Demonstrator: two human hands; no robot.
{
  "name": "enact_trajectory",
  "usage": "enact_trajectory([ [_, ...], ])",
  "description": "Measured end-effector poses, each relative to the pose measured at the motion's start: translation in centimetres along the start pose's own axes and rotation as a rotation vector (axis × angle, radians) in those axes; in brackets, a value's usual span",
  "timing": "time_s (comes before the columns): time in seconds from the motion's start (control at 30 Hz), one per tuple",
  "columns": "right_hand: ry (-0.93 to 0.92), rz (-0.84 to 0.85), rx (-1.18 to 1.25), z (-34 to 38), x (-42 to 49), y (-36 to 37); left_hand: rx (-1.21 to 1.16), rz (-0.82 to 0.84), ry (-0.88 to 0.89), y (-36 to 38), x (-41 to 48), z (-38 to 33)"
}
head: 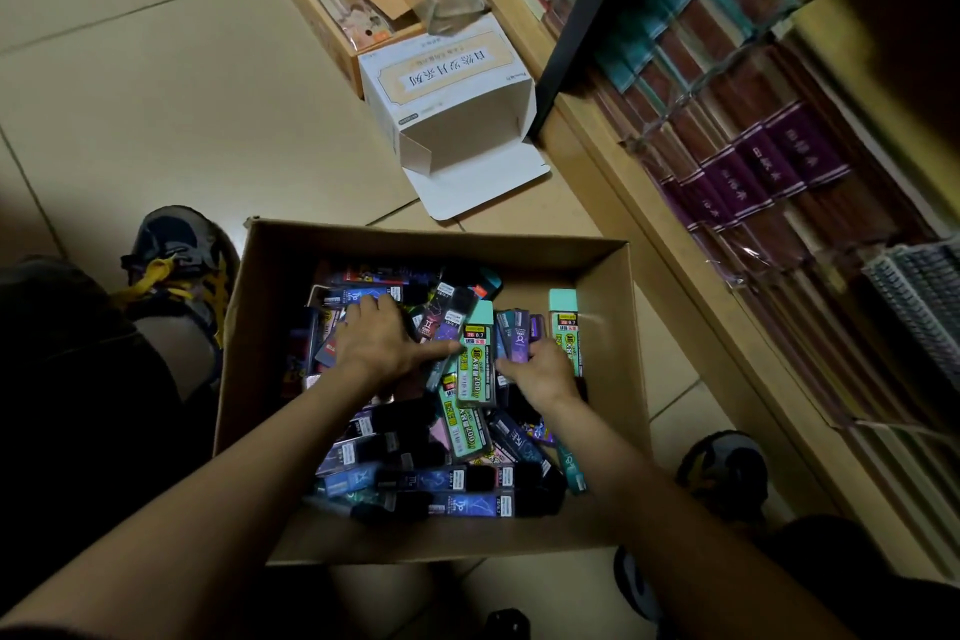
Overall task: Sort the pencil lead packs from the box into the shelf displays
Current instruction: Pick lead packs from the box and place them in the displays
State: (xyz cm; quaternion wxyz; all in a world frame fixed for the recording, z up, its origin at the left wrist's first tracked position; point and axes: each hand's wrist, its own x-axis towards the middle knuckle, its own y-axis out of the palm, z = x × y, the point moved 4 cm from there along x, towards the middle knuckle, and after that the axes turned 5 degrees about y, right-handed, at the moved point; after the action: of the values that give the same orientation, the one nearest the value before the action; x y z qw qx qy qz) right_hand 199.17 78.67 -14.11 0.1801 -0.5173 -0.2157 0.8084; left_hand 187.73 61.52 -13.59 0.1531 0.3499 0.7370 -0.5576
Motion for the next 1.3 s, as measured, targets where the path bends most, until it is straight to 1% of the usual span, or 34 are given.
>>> enact_trajectory([
  [0.07, 0.006, -0.009, 0.054, 0.0, -0.3, 0.2, -0.034, -0.013, 0.015, 0.0, 0.0, 0.1],
  [0.1, 0.006, -0.016, 0.065, 0.1, -0.4, 0.1, -0.097, -0.011, 0.026, -0.1, 0.0, 0.2],
  [0.2, -0.016, -0.016, 0.077, 0.2, -0.6, -0.2, -0.321, 0.039, 0.056, -0.1, -0.2, 0.5],
  [0.27, -0.013, -0.02, 0.086, 0.2, -0.7, -0.2, -0.354, 0.079, 0.078, -0.1, -0.4, 0.2],
  [0.37, 0.012, -0.019, 0.152, 0.2, -0.9, 0.0, -0.354, 0.084, 0.091, -0.5, -0.5, -0.2],
  [0.47, 0.039, 0.007, 0.188, 0.2, -0.8, 0.0, -0.297, 0.046, 0.119, -0.8, -0.4, -0.4],
  [0.57, 0.086, 0.048, 0.16, 0.2, -0.8, 0.1, -0.197, -0.002, 0.144, -0.8, -0.4, -0.4],
  [0.7, 0.084, 0.11, 0.134, 0.1, -0.9, 0.2, -0.134, 0.03, 0.095, 0.0, -0.4, -0.3],
  [0.77, 0.066, 0.071, 0.122, 0.0, -1.0, -0.3, -0.132, 0.072, 0.086, 0.2, -0.3, -0.4],
  [0.87, 0.026, -0.031, 0.11, -0.5, -1.6, -1.4, -0.159, 0.112, 0.078, -0.2, -0.4, -0.5],
  [0.93, 0.002, -0.053, 0.165, -0.9, -2.3, -2.1, -0.158, 0.073, 0.087, -0.7, -0.7, -0.6],
  [1.0, -0.029, -0.055, 0.268, -1.1, -3.2, -2.7, -0.191, 0.0, 0.119, -1.1, -1.3, -1.1],
  [1.07, -0.069, -0.046, 0.383, -0.6, -4.4, -3.4, -0.314, -0.063, 0.16, -1.1, -2.1, -1.9],
  [1.1, -0.094, -0.034, 0.432, -0.2, -5.1, -3.7, -0.44, -0.057, 0.164, -0.9, -2.6, -2.4],
  [1.2, -0.189, -0.001, 0.522, 1.5, -7.2, -4.4, -0.994, 0.084, 0.092, 0.4, -4.6, -4.7],
  [1.23, -0.217, 0.008, 0.541, 2.0, -8.0, -4.5, -1.134, 0.125, 0.055, 0.9, -5.2, -5.5],
  [1.3, -0.246, 0.028, 0.578, 2.6, -9.2, -4.8, -1.322, 0.145, 0.019, 1.0, -6.4, -7.0],
])
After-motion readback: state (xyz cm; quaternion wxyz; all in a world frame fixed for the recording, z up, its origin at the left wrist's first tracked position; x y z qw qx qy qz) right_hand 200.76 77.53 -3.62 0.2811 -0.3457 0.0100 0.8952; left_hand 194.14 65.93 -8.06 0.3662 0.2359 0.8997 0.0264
